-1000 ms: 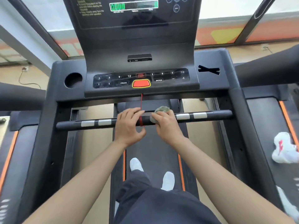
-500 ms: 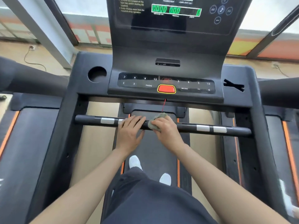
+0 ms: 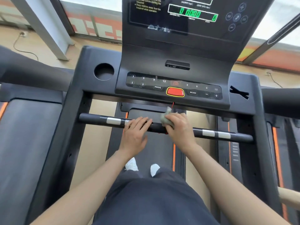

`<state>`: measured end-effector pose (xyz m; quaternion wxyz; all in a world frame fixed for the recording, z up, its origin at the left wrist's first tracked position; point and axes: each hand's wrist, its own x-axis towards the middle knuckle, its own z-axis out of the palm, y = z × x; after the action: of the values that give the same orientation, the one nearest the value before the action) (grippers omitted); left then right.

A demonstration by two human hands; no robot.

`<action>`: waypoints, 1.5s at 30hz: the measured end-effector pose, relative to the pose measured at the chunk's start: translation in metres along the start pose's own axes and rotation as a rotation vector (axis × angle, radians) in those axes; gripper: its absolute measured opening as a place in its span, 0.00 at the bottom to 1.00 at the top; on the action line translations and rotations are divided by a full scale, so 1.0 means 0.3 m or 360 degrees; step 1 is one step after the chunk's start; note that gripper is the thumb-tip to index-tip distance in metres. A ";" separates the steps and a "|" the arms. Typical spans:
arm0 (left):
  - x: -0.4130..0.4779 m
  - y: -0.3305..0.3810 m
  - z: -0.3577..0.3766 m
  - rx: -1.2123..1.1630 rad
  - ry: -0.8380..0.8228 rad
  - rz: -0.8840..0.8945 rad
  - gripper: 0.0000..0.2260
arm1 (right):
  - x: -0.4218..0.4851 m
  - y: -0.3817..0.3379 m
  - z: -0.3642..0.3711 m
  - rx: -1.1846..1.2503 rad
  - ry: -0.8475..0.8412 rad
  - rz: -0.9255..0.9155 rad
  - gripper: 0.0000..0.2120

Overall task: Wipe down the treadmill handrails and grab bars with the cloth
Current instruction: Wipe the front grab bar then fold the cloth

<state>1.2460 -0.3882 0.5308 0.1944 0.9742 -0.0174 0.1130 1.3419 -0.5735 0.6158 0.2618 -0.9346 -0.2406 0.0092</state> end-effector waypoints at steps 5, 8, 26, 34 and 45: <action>-0.014 0.019 -0.015 -0.0022 -0.0050 -0.0055 0.34 | 0.033 -0.037 0.074 -0.0099 -0.0407 -0.0224 0.06; -0.042 0.052 -0.025 -0.0111 0.0019 -0.0215 0.34 | -0.010 0.036 0.052 -0.0030 -0.0411 -0.0398 0.11; -0.312 0.351 -0.299 -0.0885 0.0136 -0.1273 0.18 | -0.142 -0.043 0.017 0.0813 -0.1229 -0.1026 0.17; -0.623 0.481 -0.351 -0.1010 0.0395 -0.2004 0.06 | -0.203 -0.171 0.051 0.0627 -0.1693 -0.1144 0.17; -1.202 0.815 -0.283 -0.1041 0.1229 -0.2479 0.07 | -0.679 -0.496 0.236 0.0065 -0.1800 -0.1860 0.10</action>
<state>0.8576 -0.5853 0.6169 0.4727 0.5025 0.6768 0.2566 1.0856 -0.5203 0.6059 0.0801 -0.5072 -0.7851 0.3462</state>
